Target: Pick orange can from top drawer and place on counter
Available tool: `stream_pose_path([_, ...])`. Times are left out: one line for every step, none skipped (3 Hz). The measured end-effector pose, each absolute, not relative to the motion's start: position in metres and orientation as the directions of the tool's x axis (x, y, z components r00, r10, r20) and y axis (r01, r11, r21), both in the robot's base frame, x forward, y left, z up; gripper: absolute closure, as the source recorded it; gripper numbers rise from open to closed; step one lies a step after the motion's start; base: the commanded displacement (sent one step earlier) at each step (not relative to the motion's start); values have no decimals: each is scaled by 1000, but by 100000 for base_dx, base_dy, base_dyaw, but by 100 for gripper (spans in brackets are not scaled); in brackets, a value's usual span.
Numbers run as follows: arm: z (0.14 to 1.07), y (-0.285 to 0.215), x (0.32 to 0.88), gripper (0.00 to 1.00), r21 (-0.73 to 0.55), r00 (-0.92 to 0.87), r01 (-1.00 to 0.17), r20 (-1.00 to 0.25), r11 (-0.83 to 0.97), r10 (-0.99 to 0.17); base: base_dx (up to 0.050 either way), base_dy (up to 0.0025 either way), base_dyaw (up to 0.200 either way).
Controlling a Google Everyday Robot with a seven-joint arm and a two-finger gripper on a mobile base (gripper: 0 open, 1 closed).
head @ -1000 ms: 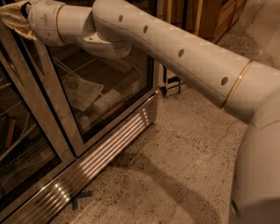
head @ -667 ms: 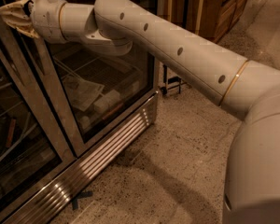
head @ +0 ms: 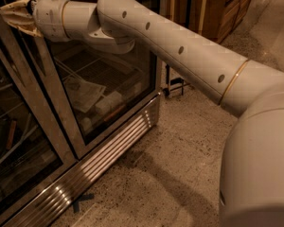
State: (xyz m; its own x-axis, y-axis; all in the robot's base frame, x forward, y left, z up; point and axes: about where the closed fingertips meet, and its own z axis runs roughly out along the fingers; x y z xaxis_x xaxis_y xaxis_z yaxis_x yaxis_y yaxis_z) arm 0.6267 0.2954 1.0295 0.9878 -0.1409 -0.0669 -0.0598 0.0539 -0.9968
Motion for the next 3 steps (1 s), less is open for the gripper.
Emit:
stream_pose_path([1018, 310, 631, 100, -996, 992, -87, -90, 31, -87, 0, 0, 0])
stream_pose_path([1017, 309, 630, 100, -995, 992, -91, -93, 28, -80, 0, 0, 0])
stream_pose_path([1015, 309, 629, 100, -995, 992, -99, -101, 25, -74, 0, 0, 0])
